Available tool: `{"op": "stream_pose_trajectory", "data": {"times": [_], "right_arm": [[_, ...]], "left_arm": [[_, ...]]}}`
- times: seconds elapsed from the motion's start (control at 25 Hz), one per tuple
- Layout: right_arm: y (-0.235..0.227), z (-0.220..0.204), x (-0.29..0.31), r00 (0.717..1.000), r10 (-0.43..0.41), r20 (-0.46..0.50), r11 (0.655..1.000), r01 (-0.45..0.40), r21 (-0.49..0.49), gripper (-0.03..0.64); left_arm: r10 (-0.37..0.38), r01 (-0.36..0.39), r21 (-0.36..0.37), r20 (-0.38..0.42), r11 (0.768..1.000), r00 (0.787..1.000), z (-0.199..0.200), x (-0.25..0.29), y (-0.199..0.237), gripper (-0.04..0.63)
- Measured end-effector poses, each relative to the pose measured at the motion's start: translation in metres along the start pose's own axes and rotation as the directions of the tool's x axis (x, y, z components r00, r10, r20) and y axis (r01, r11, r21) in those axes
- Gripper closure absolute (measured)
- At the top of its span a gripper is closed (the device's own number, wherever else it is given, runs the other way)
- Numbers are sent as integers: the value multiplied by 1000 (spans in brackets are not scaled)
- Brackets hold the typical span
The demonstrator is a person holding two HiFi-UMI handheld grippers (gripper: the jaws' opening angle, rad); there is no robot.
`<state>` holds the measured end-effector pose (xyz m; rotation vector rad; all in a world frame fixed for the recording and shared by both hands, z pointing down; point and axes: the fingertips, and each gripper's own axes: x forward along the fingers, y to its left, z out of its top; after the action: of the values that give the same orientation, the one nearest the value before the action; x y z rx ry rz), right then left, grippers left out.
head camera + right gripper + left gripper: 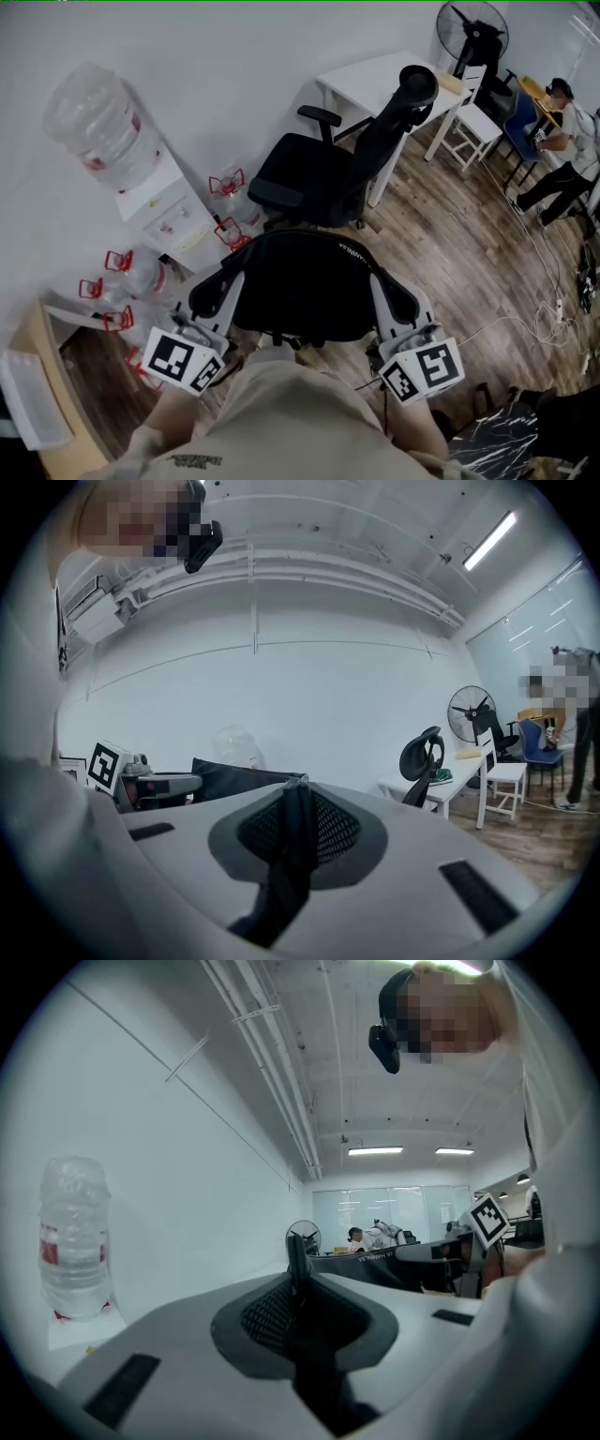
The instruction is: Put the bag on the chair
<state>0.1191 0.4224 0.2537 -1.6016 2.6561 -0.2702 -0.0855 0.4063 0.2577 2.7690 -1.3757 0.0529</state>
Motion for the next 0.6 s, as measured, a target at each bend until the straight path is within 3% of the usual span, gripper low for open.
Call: {"op": "stream_pose_trajectory", "data": {"times": [0.4,0.6], "right_arm": [[-23,9,88,1000,12,-9,1000,-12,-2,571],[-46,26,152,1000,-16,0,1000,16,4,571]], "left_arm": [[26,-25,-62,11,998,1000,-1,63,75,528],[11,-10,-53,13,999,1000,12,112,120,528]]}}
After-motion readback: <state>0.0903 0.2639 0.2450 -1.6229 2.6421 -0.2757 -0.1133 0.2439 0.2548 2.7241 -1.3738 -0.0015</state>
